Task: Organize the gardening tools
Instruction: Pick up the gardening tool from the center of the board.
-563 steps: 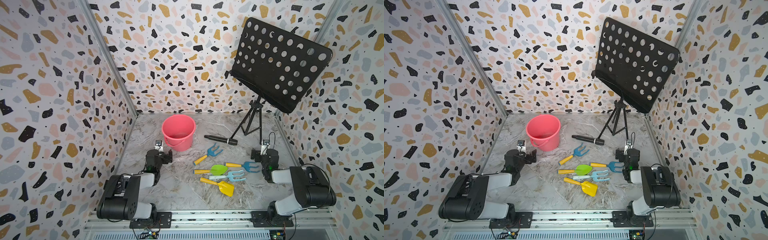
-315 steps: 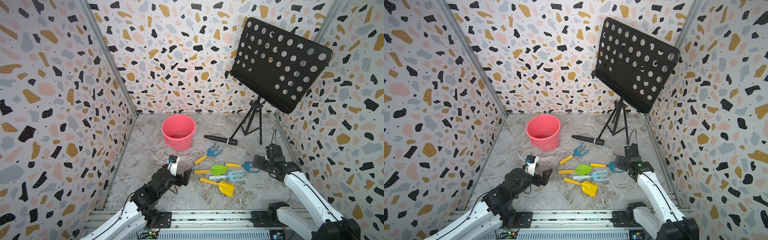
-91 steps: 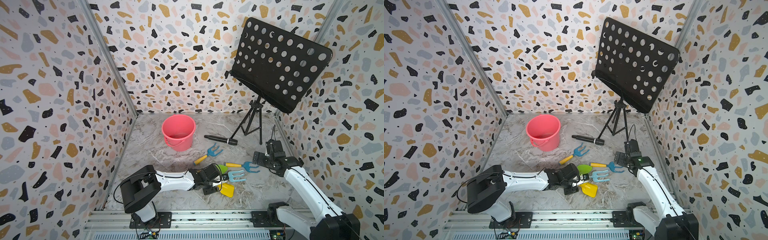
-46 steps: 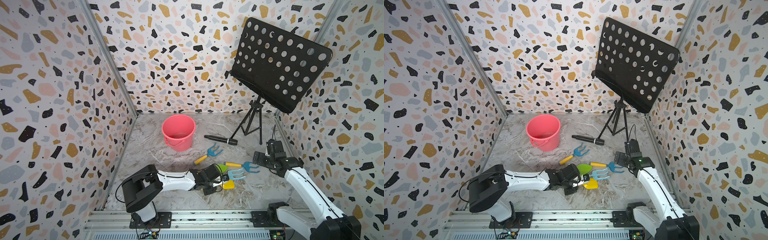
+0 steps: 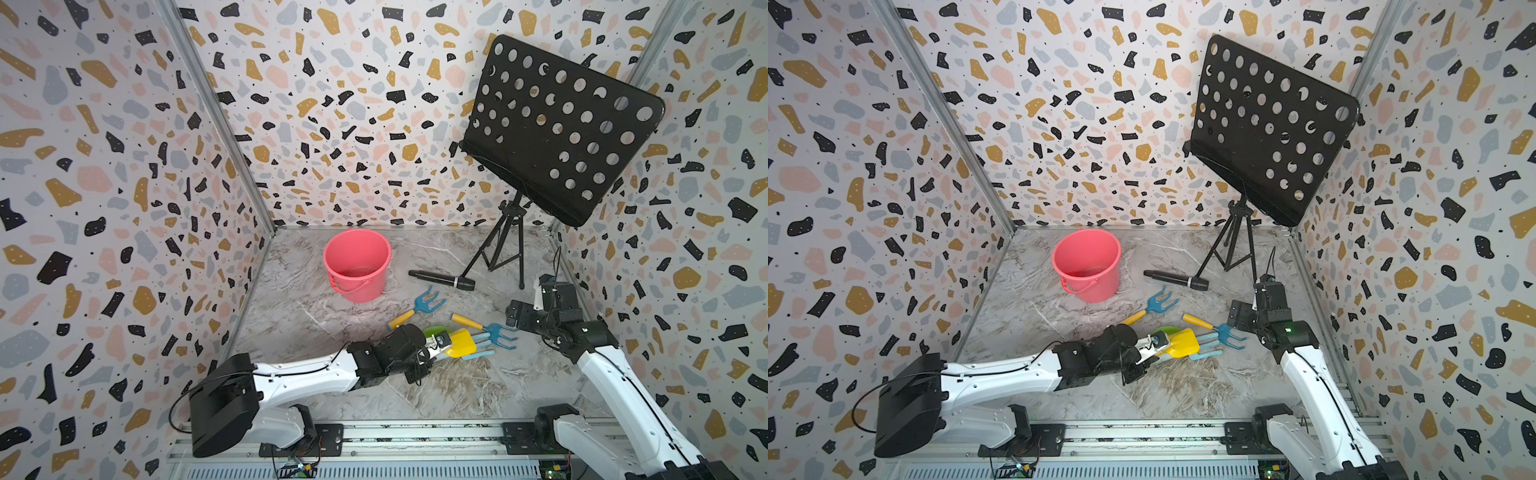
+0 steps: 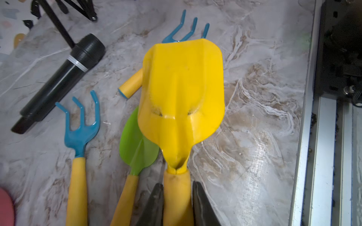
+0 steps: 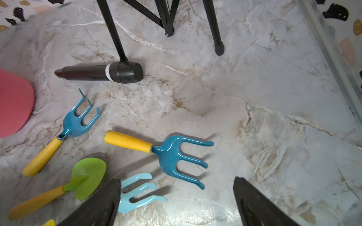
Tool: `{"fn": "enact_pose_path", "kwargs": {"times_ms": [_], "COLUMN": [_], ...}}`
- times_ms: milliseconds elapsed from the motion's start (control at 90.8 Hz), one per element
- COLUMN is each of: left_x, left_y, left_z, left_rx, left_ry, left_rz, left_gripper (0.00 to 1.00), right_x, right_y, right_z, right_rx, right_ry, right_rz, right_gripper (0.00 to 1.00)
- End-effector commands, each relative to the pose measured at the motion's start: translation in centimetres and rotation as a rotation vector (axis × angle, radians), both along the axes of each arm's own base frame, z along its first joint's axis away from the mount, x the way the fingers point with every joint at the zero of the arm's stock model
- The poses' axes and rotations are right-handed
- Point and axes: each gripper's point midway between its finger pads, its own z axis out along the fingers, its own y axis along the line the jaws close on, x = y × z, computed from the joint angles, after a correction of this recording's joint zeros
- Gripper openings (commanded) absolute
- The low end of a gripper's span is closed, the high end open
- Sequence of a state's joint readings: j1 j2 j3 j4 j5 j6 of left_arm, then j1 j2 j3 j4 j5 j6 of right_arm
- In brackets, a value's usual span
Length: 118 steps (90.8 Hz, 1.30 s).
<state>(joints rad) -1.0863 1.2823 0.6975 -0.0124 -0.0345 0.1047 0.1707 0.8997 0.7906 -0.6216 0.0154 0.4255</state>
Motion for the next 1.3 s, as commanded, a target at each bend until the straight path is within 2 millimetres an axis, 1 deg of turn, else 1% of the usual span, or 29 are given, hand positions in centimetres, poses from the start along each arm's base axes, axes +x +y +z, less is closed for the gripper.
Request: {"fn": "enact_pose_path", "kwargs": {"times_ms": [0,165,286,418,540,595,661,738,782,804,837,914,1002,1079,1178,1288], "left_x": [2.1,3.9,5.2,6.7,7.6,7.8,8.0,8.3,8.4,8.5,8.6,8.7,8.7,8.8,8.8,8.7], "left_y": [0.5,2.0,3.1,4.1,4.3,4.1,3.7,3.1,2.7,2.5,2.2,1.4,0.4,-0.1,-0.5,-0.7], "left_z": [3.5,5.9,7.6,9.6,11.6,12.3,13.6,14.6,15.0,15.2,15.4,16.2,16.5,16.7,17.1,17.4], "left_rx": [-0.175,-0.319,-0.442,-0.605,-0.758,-0.809,-0.884,-0.945,-0.977,-0.99,-1.008,-1.059,-1.094,-1.121,-1.136,-1.141], "left_ry": [-0.045,-0.042,-0.015,0.037,0.093,0.121,0.144,0.174,0.197,0.207,0.223,0.253,0.285,0.303,0.313,0.311], "left_rz": [0.152,0.284,0.372,0.45,0.48,0.478,0.459,0.442,0.432,0.427,0.419,0.385,0.349,0.332,0.312,0.296], "left_gripper": [0.0,0.0,0.0,0.0,0.0,0.0,0.0,0.0,0.0,0.0,0.0,0.0,0.0,0.0,0.0,0.0], "right_x": [0.0,0.0,-0.2,-0.6,-1.1,-1.5,-1.9,-2.4,-2.7,-2.7,-2.8,-3.2,-3.6,-3.9,-4.2,-4.4], "right_y": [1.1,2.9,5.1,7.9,9.4,9.9,10.4,11.1,11.4,11.7,12.2,13.5,15.3,17.0,19.1,20.9], "right_z": [2.4,4.0,5.1,6.2,7.0,7.4,8.0,8.4,8.3,8.8,8.9,9.4,9.2,9.1,8.6,8.3], "right_rx": [0.045,0.123,0.219,0.363,0.455,0.476,0.496,0.503,0.503,0.506,0.511,0.528,0.534,0.542,0.548,0.55], "right_ry": [-0.071,-0.139,-0.198,-0.272,-0.337,-0.368,-0.404,-0.436,-0.439,-0.465,-0.477,-0.497,-0.488,-0.479,-0.46,-0.444], "right_rz": [0.053,0.131,0.234,0.353,0.42,0.446,0.474,0.503,0.514,0.527,0.543,0.594,0.653,0.709,0.763,0.804], "right_gripper": [0.94,0.92,0.89,0.85,0.83,0.83,0.83,0.83,0.82,0.82,0.8,0.76,0.73,0.7,0.7,0.7]}}
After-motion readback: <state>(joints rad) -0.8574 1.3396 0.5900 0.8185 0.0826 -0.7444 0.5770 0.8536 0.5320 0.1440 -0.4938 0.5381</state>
